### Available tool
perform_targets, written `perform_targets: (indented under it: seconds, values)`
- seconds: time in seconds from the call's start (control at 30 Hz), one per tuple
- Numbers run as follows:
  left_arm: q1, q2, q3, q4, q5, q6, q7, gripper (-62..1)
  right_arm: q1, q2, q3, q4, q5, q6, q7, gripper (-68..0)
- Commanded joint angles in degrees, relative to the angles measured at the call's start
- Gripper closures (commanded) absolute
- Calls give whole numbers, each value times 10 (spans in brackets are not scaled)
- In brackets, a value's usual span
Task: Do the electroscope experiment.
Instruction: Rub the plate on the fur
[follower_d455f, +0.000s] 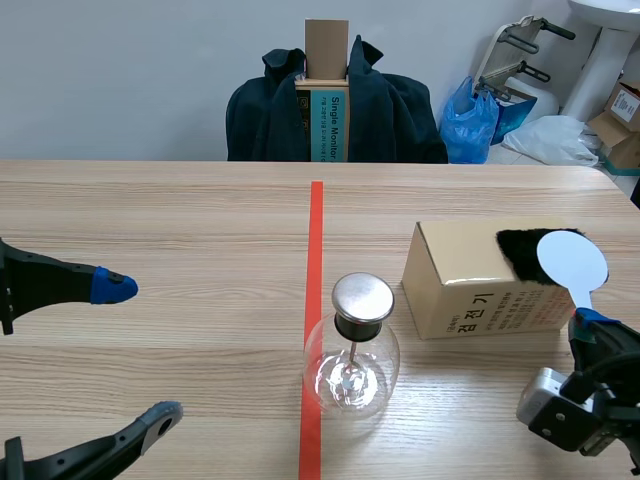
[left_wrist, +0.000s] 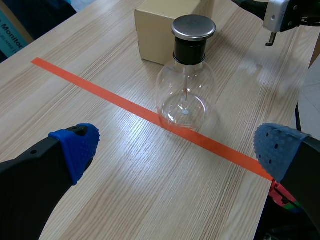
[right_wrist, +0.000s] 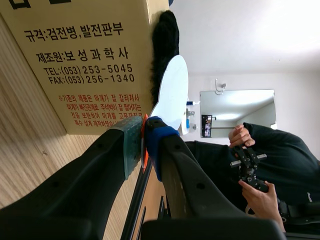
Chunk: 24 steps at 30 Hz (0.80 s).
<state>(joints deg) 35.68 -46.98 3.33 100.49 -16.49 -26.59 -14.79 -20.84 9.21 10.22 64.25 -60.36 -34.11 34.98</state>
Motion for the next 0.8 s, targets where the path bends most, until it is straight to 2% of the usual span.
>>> perform_targets:
  seconds: [0.0, 0.33, 0.5, 0.63, 0.77]
  values:
    - [-2, 3, 2, 3, -4, 2, -6, -623, -1, 8, 3, 8, 3, -3, 16, -9]
    - [-2, 3, 2, 3, -4, 2, -6, -623, -1, 8, 3, 8, 3, -2, 20, -8]
    - [-2, 3, 2, 3, -4, 2, -6, -623, -2, 14, 3, 13, 10, -14, 59, -8]
    - [-2, 3, 2, 3, -4, 2, -6, -623, -13, 24, 15, 45, 37, -16, 54, -9]
    - [-2, 3, 2, 3, -4, 2, -6, -623, -45, 27, 45, 110, 58, -19, 51, -8]
